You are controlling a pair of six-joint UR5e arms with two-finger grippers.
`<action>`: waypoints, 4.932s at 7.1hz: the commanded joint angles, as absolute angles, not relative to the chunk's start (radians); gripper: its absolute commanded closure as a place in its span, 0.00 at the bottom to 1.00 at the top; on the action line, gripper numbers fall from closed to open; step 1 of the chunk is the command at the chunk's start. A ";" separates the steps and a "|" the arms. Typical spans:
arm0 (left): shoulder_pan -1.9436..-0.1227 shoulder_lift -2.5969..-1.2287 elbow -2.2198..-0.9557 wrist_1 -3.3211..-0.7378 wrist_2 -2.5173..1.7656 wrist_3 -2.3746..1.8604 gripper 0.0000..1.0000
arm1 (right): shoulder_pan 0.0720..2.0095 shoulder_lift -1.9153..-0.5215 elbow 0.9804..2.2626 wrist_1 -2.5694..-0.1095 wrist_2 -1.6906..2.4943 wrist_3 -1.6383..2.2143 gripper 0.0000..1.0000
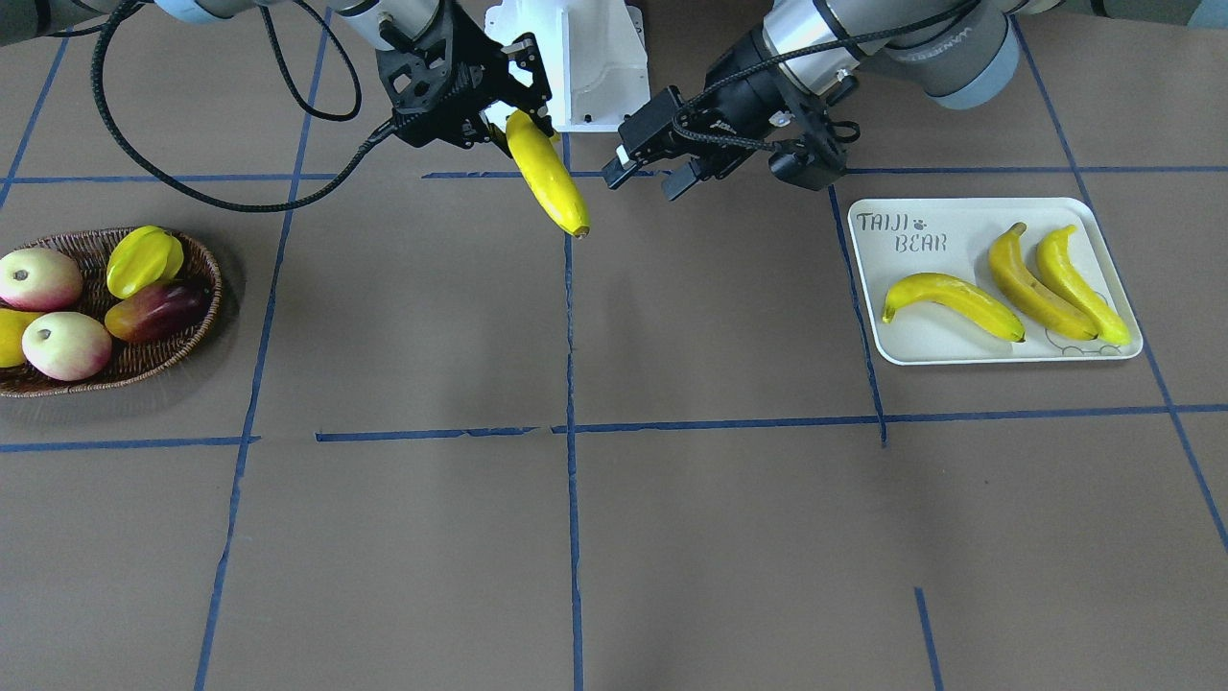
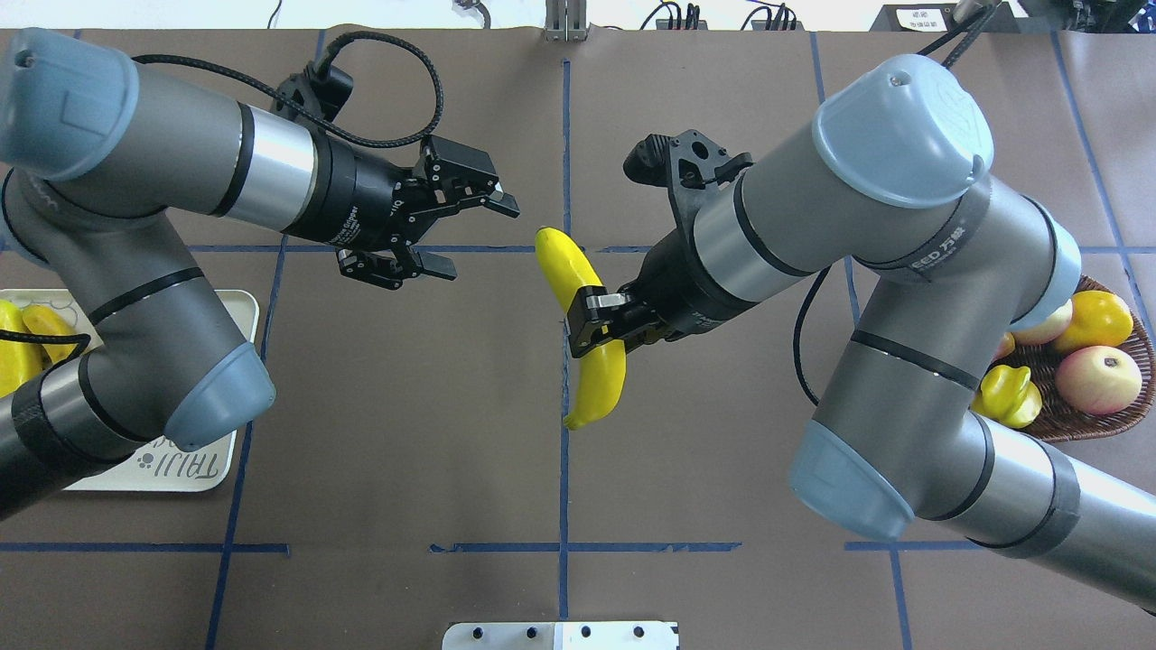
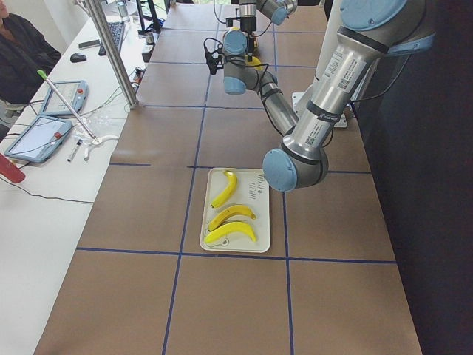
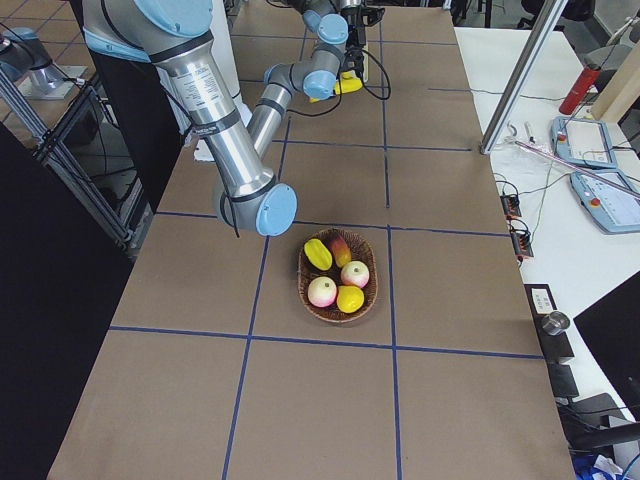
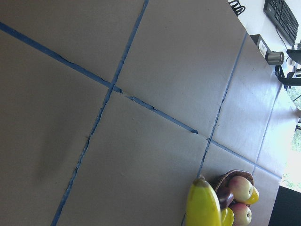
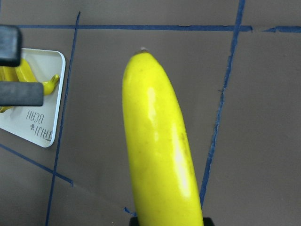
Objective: Transfer all bananas from basket to plate
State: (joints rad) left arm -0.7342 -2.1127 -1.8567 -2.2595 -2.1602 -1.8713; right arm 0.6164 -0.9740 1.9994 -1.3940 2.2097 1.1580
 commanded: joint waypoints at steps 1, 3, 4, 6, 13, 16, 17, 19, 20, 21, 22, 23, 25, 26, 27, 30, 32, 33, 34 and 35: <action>-0.692 -2.131 -1.845 -2.264 -2.148 -1.871 0.00 | 0.592 -0.957 2.002 -1.388 2.194 1.158 0.99; -0.647 -2.137 -1.844 -2.266 -2.102 -1.871 0.00 | 0.571 -0.957 1.999 -1.359 2.158 1.160 1.00; -0.629 -2.146 -1.844 -2.266 -2.100 -1.876 0.00 | 0.568 -0.957 1.997 -1.358 2.158 1.158 0.99; -0.623 -2.148 -1.845 -2.267 -2.100 -1.913 0.78 | 0.566 -0.959 1.999 -1.358 2.160 1.158 0.98; -0.629 -2.143 -1.844 -2.250 -2.102 -1.956 1.00 | 0.571 -0.991 2.058 -1.358 2.163 1.158 0.00; -0.754 -2.077 -1.844 -2.124 -2.229 -1.887 1.00 | 0.623 -1.072 2.134 -1.370 2.161 1.158 0.00; -0.831 -2.009 -1.854 -2.088 -2.312 -1.790 1.00 | 0.643 -1.095 2.135 -1.370 2.163 1.160 0.00; -0.913 -1.811 -1.859 -2.088 -2.355 -1.663 1.00 | 0.682 -1.136 2.134 -1.371 2.161 1.160 0.00; -0.946 -1.728 -1.850 -2.086 -2.352 -1.651 1.00 | 0.696 -1.161 2.134 -1.371 2.163 1.158 0.00; -0.978 -1.636 -1.862 -2.086 -2.350 -1.613 1.00 | 0.715 -1.182 2.132 -1.373 2.164 1.158 0.00; -1.012 -1.565 -1.856 -2.086 -2.347 -1.556 1.00 | 0.724 -1.198 2.132 -1.371 2.164 1.158 0.00; -1.014 -1.510 -1.835 -2.085 -2.329 -1.492 1.00 | 0.724 -1.201 2.129 -1.371 2.163 1.158 0.00; -1.005 -1.508 -1.693 -2.086 -2.290 -1.483 1.00 | 0.729 -1.203 2.128 -1.373 2.163 1.158 0.00; -1.002 -1.512 -1.659 -2.086 -2.286 -1.483 1.00 | 0.730 -1.203 2.128 -1.373 2.163 1.158 0.00; -1.005 -1.511 -1.655 -2.086 -2.287 -1.485 0.90 | 0.732 -1.203 2.128 -1.371 2.163 1.158 0.00; -1.015 -1.511 -1.660 -2.086 -2.292 -1.479 0.00 | 0.750 -1.204 2.129 -1.374 2.172 1.157 0.00; -1.081 -1.506 -1.677 -2.085 -2.301 -1.359 0.00 | 0.846 -1.225 2.140 -1.474 2.183 1.140 0.00; -1.141 -1.505 -1.675 -2.085 -2.296 -1.151 0.00 | 0.892 -1.277 2.138 -1.480 2.184 1.091 0.00; -1.213 -1.503 -1.674 -2.050 -2.290 -0.938 0.00 | 0.922 -1.351 2.134 -1.482 2.187 0.948 0.00; -1.273 -1.506 -1.674 -1.954 -2.287 -0.744 0.00 | 0.983 -1.427 2.122 -1.485 2.187 0.769 0.00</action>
State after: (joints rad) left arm -1.1996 -1.5051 -1.6739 -2.0339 -2.2916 -0.9746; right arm 0.9213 -1.3424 2.1320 -1.4791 2.1861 0.9496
